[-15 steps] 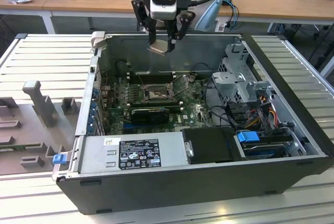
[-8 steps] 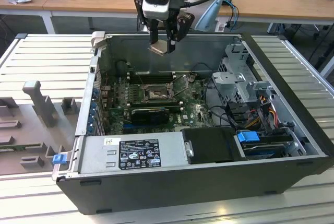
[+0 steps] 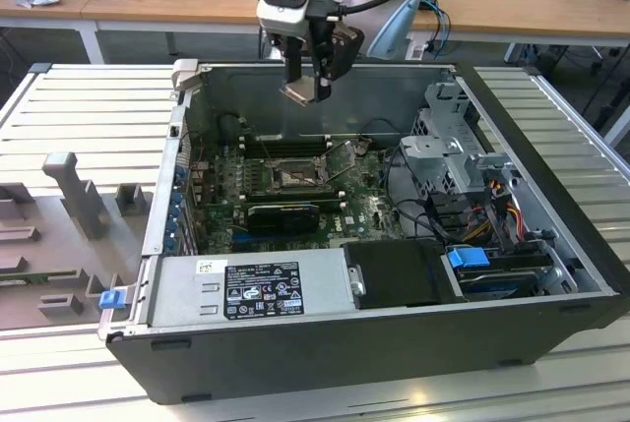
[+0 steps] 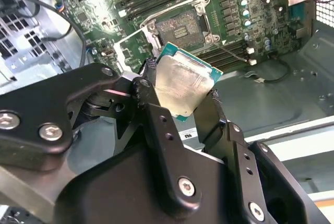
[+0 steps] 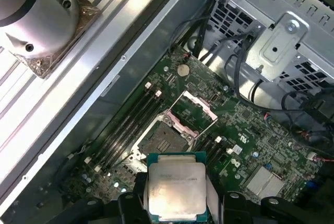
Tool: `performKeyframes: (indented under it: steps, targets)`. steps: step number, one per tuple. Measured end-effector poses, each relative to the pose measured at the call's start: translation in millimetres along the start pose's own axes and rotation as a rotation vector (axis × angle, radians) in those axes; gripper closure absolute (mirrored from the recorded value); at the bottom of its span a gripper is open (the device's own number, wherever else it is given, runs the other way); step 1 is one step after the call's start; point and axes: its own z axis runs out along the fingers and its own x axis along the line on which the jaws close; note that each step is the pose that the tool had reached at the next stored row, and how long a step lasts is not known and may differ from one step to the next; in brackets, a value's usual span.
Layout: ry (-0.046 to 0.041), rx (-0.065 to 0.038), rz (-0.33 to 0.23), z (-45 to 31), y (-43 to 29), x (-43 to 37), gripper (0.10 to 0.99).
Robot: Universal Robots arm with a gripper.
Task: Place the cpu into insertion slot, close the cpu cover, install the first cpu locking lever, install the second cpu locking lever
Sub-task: 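Place the cpu into insertion slot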
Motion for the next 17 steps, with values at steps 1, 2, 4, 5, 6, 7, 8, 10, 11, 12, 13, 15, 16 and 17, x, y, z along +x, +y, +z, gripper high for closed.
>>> performKeyframes:
  steps: [1,2,4,5,6,7,8,10,11,12,13,15,16,17]
  targets:
    - [-0.0051,0.003,0.018,0.7,-0.1,0.0,0.553]
    - [-0.0084,0.006,0.031,1.3,-0.1,-0.1,0.553]
    - [-0.0157,0.016,0.062,3.0,-0.2,-0.1,0.553]
    - [-0.0164,0.019,0.07,3.6,-0.3,-0.1,0.553]
    - [-0.0157,0.023,0.08,4.2,-0.4,-0.1,0.553]
    - [-0.0132,0.03,0.101,5.4,-0.4,-0.1,0.553]
    - [-0.0115,0.035,0.126,6.5,-0.5,-0.1,0.553]
    - [-0.0108,0.038,0.155,7.4,-0.6,-0.1,0.553]
    - [-0.011,0.039,0.171,7.8,-0.7,-0.1,0.553]
    - [-0.0111,0.04,0.184,8.1,-0.7,-0.1,0.553]
    - [-0.0114,0.041,0.206,8.7,-0.7,-0.1,0.553]
    - [-0.0121,0.042,0.232,9.3,-0.8,-0.1,0.553]
    - [-0.0136,0.042,0.269,10.1,-0.8,-0.2,0.553]
    - [-0.0147,0.042,0.291,10.5,-0.8,-0.2,0.553]
